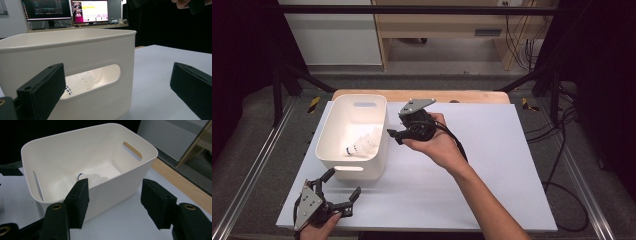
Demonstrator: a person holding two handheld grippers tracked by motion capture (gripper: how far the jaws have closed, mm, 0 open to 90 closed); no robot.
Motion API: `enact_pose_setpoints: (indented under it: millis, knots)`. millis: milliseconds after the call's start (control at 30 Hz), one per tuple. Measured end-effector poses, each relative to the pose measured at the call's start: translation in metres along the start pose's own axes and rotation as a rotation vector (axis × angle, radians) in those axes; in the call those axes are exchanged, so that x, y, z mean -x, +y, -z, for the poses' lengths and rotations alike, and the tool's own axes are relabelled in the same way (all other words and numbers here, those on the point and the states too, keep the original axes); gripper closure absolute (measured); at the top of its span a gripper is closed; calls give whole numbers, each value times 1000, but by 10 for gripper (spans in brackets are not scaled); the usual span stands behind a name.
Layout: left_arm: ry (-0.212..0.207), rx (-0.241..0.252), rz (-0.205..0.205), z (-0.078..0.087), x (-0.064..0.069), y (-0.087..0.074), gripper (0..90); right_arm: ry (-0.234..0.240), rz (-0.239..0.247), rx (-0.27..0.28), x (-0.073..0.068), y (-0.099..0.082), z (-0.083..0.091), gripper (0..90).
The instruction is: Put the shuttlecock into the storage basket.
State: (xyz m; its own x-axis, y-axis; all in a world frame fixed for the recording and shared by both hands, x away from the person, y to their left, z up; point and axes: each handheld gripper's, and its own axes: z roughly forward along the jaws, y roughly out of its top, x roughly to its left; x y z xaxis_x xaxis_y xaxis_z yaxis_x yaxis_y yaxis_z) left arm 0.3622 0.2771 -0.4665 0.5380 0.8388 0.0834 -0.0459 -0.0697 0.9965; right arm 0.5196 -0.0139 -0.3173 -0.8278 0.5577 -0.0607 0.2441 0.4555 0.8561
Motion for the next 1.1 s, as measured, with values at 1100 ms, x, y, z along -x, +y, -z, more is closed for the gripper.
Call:
enact_pose_setpoints:
  millis: [1100]
  knots:
    - [1,0,-2,1,0,0,3,-160,-41,84,24,-17,20,50]
